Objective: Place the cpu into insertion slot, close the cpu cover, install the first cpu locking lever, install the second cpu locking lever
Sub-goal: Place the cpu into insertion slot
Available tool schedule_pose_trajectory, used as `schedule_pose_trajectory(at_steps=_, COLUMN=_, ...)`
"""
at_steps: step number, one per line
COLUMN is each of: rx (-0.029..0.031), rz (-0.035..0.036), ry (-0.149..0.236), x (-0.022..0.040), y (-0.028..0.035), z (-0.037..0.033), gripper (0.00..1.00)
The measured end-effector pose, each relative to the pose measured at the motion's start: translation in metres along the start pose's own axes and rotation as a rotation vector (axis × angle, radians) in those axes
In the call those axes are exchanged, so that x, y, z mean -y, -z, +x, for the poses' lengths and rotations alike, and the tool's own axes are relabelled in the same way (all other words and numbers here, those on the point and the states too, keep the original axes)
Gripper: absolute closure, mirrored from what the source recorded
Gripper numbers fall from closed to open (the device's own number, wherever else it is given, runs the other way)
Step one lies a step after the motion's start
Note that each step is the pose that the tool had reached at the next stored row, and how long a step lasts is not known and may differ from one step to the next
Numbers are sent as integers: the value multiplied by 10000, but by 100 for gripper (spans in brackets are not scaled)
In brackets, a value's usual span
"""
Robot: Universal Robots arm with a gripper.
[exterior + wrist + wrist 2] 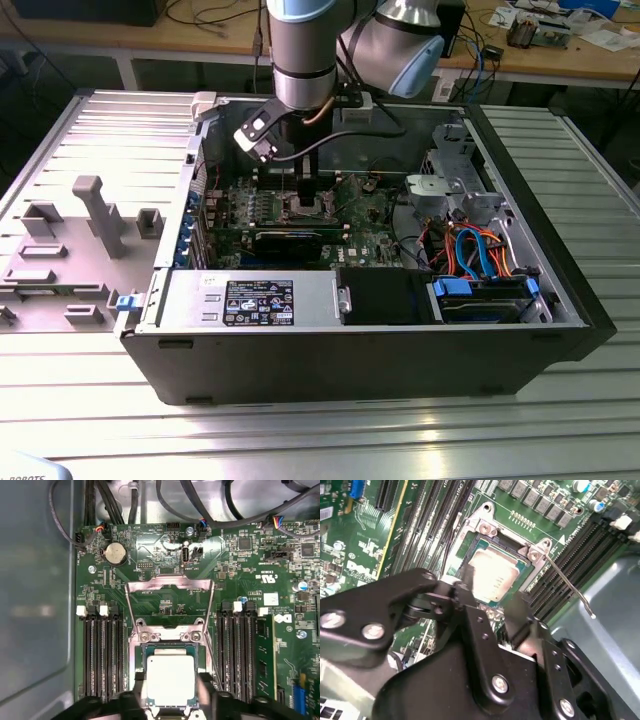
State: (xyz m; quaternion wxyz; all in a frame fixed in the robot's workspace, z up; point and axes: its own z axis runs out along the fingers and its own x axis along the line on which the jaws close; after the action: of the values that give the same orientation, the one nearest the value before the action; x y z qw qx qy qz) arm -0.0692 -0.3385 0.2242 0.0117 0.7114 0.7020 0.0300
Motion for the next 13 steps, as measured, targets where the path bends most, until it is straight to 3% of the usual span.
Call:
schedule_pose_trajectory(at_steps=7, rx=1, rz=8, ry=-1, x=0, y=0, z=0, gripper=88)
schedule_pose_trajectory(at_steps=13, rx=0, rz=14, ry=-1, x=0, y=0, z=0, gripper=89)
